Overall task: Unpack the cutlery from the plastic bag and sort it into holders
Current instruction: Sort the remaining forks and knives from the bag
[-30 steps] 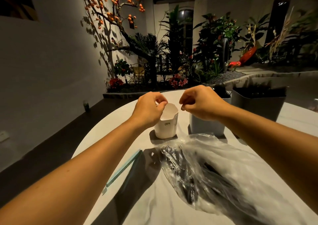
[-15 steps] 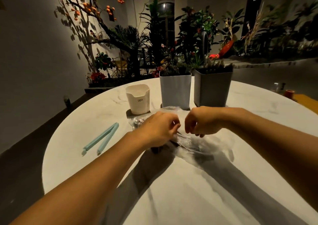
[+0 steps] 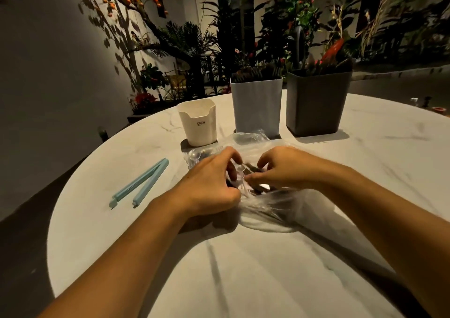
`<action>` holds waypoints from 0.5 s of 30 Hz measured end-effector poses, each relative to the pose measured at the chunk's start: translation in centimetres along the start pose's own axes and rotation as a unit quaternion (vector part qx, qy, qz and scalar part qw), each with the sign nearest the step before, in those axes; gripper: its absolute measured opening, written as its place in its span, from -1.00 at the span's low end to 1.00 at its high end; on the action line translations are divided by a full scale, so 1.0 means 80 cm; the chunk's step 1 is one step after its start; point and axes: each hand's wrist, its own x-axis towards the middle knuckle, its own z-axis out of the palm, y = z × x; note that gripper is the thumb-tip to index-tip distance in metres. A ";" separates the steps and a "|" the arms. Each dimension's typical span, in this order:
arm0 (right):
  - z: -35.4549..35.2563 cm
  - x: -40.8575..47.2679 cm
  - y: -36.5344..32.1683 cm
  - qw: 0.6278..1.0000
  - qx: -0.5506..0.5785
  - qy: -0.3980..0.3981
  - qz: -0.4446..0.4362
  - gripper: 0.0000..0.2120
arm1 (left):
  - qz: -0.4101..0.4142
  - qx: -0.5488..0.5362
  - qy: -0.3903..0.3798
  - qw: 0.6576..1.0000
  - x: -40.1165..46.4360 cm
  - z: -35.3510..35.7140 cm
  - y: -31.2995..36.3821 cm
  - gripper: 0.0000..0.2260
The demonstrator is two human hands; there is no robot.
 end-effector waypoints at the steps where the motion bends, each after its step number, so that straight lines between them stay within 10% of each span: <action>1: -0.002 0.001 0.000 1.000 0.004 -0.010 -0.003 -0.47 | -0.003 -0.005 -0.006 1.000 0.000 0.000 0.000 -0.51; 15: 0.010 -0.006 -0.017 0.998 -0.061 -0.003 0.001 -0.39 | 0.003 0.038 -0.079 0.996 -0.001 0.005 0.008 -0.10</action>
